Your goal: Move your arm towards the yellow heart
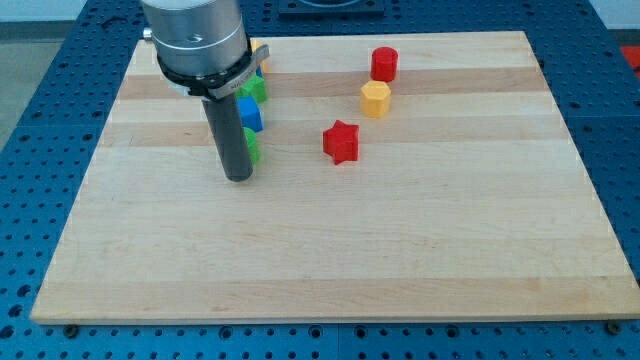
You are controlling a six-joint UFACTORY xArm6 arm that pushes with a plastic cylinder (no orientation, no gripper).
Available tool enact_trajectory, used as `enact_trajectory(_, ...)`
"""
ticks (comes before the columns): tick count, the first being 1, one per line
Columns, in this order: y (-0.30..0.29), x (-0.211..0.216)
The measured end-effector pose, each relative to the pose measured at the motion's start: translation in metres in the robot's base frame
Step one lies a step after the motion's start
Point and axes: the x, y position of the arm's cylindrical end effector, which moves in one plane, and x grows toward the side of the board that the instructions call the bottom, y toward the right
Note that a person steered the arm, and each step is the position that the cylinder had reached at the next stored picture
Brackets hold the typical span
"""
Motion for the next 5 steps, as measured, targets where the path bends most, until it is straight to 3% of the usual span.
enact_trajectory(1,-0.002,0.001)
enact_trajectory(3,0.068,0.021)
enact_trajectory(4,0.081,-0.032)
enact_trajectory(5,0.081,-0.053)
